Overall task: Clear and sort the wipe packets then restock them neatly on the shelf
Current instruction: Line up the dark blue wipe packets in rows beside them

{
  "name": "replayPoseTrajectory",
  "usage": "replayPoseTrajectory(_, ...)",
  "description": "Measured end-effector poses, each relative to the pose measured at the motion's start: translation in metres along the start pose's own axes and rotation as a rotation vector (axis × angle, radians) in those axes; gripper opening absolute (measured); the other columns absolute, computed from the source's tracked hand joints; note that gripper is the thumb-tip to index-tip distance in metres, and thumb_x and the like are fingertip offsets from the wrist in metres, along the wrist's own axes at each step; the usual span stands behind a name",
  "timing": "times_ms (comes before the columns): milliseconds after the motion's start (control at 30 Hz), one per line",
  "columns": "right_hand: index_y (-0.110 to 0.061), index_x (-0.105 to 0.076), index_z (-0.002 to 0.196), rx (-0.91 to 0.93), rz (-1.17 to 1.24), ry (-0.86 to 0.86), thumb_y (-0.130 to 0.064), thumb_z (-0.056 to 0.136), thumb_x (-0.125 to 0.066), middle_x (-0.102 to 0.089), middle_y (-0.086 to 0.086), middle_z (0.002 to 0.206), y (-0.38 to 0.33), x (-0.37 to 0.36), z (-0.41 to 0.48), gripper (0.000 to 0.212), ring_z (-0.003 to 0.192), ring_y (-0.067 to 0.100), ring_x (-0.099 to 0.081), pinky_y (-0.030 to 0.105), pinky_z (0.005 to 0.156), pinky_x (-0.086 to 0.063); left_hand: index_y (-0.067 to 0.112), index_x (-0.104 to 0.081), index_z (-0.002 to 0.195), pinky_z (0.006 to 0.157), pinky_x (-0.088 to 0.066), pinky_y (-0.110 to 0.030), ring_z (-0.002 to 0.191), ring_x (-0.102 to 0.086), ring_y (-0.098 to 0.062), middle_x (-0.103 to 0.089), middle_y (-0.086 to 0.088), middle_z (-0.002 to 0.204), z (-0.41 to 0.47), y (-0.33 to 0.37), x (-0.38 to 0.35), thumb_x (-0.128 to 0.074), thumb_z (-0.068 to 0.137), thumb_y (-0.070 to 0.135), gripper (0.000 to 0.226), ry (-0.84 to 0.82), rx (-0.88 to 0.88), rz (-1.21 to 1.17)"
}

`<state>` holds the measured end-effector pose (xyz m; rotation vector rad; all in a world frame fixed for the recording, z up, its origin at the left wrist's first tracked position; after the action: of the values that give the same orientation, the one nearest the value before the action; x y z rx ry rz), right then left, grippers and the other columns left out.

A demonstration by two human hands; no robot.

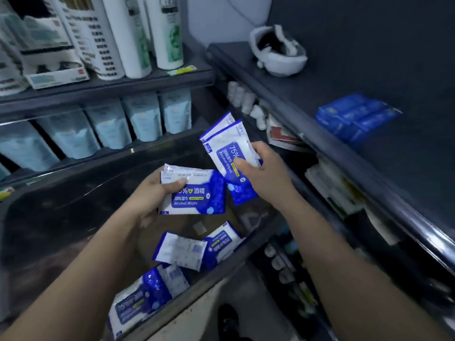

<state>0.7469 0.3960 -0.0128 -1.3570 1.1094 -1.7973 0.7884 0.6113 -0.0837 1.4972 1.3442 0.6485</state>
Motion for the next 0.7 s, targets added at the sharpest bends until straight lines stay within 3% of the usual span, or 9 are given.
replayPoseTrajectory(167, -0.026, -0.061, 0.104, -0.035, 0.022, 0.203, -0.014, 0.082, -0.073, -0.067, -0.017, 0.094, -0.007, 0.088, -0.055, 0.028, 0.081, -0.001, -0.064, 0.017, 0.071, -0.049, 0.005, -0.059, 0.112, 0.071, -0.06, -0.036, 0.075, -0.072, -0.022, -0.073, -0.016, 0.098, -0.023, 0.022, -0.082, -0.059, 0.087, 0.0, 0.026, -0.211, -0.068, 0.025)
replayPoseTrajectory(267, -0.027, -0.061, 0.095, -0.062, 0.002, 0.316, -0.012, 0.079, -0.075, -0.07, -0.009, 0.094, -0.006, 0.141, -0.094, 0.026, 0.081, 0.007, -0.065, 0.027, 0.075, -0.052, 0.003, -0.059, 0.112, 0.066, -0.061, -0.035, 0.071, -0.072, -0.021, -0.074, -0.014, 0.091, -0.038, 0.027, -0.137, -0.062, 0.083, -0.003, 0.029, -0.318, -0.096, 0.084)
replayPoseTrajectory(500, -0.03, -0.063, 0.091, -0.116, -0.07, 0.565, -0.012, 0.078, -0.077, -0.069, -0.014, 0.087, 0.004, 0.255, -0.204, 0.027, 0.076, 0.005, -0.065, 0.029, 0.074, -0.054, -0.003, -0.057, 0.115, 0.068, -0.06, -0.045, 0.076, -0.069, -0.03, -0.069, -0.023, 0.102, -0.085, 0.002, -0.267, -0.065, 0.073, -0.007, 0.043, -0.559, -0.119, 0.147)
replayPoseTrajectory(600, -0.032, -0.064, 0.093, -0.151, -0.125, 0.644, -0.016, 0.078, -0.076, -0.071, -0.012, 0.09, 0.011, 0.3, -0.261, 0.026, 0.079, 0.007, -0.068, 0.03, 0.073, -0.055, 0.008, -0.06, 0.098, 0.057, -0.06, -0.036, 0.064, -0.07, -0.02, -0.073, -0.01, 0.081, -0.112, -0.014, -0.325, -0.061, 0.079, -0.012, 0.027, -0.633, -0.163, 0.21)
replayPoseTrajectory(700, -0.032, -0.063, 0.096, -0.175, -0.194, 0.704, -0.018, 0.08, -0.076, -0.069, -0.017, 0.087, 0.014, 0.343, -0.322, 0.025, 0.072, -0.002, -0.065, 0.019, 0.064, -0.052, 0.022, -0.057, 0.092, 0.06, -0.058, -0.038, 0.066, -0.069, -0.02, -0.071, -0.005, 0.082, -0.151, -0.033, -0.38, -0.063, 0.082, -0.008, 0.033, -0.697, -0.246, 0.287)
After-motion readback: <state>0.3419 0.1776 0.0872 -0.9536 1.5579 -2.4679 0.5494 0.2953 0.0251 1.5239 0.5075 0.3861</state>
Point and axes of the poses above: each hand's wrist, its own z-axis towards the middle knuckle, its own x-axis out of the back of the hand, y = z × x, the point moved 6 cm from there along z, towards the middle knuckle
